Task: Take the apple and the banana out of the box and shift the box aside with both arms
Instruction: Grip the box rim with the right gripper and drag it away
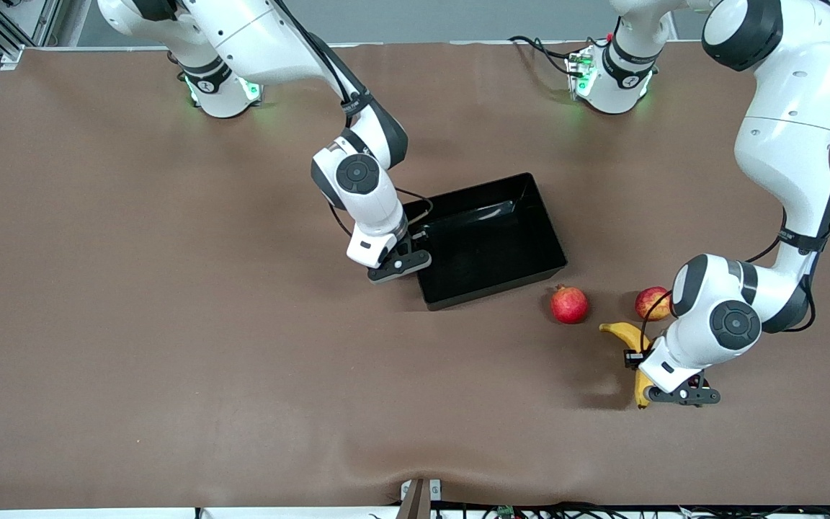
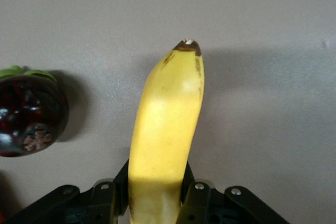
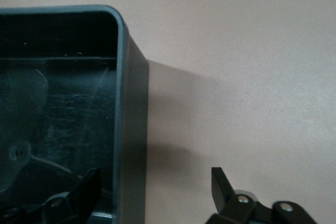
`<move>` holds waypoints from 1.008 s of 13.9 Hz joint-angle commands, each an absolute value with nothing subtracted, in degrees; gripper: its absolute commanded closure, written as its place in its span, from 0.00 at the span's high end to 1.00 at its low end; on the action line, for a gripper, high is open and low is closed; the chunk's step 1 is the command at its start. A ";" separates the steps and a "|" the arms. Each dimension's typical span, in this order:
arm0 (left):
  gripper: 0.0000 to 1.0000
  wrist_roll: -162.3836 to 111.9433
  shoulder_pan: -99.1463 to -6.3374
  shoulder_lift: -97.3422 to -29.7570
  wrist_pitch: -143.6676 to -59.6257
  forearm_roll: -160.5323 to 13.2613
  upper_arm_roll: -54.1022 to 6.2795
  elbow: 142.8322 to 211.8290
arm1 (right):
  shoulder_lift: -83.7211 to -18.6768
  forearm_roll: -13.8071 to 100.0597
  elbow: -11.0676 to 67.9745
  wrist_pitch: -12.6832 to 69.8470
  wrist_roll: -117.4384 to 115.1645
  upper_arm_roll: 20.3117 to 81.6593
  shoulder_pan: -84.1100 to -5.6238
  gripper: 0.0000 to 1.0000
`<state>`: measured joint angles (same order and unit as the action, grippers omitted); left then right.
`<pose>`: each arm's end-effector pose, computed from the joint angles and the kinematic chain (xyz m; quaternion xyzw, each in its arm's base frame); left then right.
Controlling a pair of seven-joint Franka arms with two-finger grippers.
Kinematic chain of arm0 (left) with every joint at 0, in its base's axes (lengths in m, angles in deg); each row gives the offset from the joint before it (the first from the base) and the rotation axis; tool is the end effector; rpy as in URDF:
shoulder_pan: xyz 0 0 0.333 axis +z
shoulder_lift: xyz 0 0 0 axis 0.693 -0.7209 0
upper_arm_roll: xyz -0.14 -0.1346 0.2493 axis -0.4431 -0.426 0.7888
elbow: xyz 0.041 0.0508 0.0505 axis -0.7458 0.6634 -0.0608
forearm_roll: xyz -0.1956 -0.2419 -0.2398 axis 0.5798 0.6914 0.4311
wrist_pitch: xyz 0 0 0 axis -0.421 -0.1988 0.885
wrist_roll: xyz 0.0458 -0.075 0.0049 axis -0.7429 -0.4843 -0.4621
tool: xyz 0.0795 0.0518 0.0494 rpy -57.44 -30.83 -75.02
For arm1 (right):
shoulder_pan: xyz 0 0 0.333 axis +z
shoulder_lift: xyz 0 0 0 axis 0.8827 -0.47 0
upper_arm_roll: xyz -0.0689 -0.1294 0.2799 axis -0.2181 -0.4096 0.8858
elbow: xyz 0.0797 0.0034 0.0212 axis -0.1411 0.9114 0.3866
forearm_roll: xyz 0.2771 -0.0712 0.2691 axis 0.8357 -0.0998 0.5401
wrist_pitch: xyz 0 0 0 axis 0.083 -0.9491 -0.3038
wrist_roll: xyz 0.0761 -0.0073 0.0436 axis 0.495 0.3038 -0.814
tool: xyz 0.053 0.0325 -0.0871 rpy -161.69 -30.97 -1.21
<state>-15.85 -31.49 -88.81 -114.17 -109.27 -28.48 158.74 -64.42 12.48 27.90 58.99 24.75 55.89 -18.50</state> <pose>0.7279 -0.0618 0.1972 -0.9990 0.0291 -0.0255 0.0239 0.5069 0.4706 0.2350 -0.9837 -0.1500 -0.0628 0.0769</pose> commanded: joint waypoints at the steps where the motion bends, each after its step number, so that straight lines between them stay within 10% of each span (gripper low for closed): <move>1: 0.00 -15.50 -31.91 -90.66 -114.56 -107.77 -28.26 157.16 | -64.56 12.17 27.08 58.95 25.96 55.12 -17.84 0.00; 5: 0.10 -15.41 -32.00 -92.07 -115.87 -105.74 -28.26 157.16 | -64.21 12.08 26.99 58.95 25.78 54.94 -18.02 0.00; 7: 1.00 -15.85 -31.92 -92.77 -117.81 -105.74 -28.26 157.33 | -63.42 12.08 26.99 58.51 25.60 54.85 -18.46 0.00; 14: 1.00 -16.11 -31.39 -84.53 -112.39 -106.01 -30.01 157.25 | -49.99 12.70 26.99 44.11 25.60 54.68 -29.78 0.00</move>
<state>-15.78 -31.45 -89.17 -116.60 -106.62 -28.89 156.55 -55.91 12.42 25.31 47.85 25.23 53.50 -25.69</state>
